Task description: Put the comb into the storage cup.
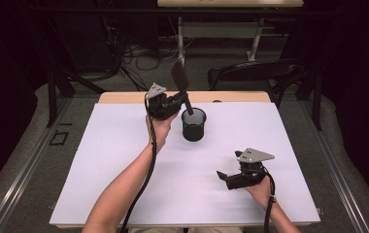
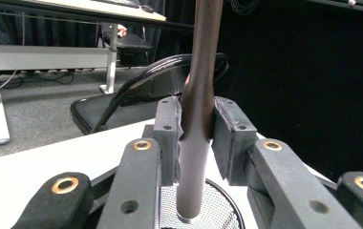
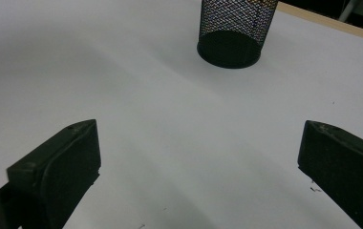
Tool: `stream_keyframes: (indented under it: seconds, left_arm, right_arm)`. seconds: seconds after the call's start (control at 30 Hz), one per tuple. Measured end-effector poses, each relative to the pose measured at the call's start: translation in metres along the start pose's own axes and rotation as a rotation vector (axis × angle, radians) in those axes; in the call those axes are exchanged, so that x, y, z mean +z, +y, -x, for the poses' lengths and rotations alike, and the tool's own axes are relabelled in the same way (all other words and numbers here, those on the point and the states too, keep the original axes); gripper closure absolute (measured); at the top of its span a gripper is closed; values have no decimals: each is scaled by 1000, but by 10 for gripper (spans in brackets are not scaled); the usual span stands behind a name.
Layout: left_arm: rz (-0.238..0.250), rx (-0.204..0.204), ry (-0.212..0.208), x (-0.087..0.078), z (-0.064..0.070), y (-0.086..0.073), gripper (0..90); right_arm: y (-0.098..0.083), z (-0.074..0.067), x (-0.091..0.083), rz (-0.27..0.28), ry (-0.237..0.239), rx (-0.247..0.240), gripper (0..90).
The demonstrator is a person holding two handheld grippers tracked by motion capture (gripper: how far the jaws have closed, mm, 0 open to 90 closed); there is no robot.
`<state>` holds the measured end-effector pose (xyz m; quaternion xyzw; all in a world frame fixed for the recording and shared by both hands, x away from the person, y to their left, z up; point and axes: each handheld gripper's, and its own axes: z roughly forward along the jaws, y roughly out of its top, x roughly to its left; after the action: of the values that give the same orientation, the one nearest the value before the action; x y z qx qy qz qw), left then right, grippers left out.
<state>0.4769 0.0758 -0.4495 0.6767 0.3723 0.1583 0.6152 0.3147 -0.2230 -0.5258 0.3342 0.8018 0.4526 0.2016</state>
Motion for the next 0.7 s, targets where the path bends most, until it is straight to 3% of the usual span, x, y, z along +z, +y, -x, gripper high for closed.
stream_keyframes:
  seconds: [0.7]
  left_arm:
    - [-45, 6, 13, 9, 2, -15, 727]
  right_arm:
    - [0, 0, 0, -4, 1, -7, 5]
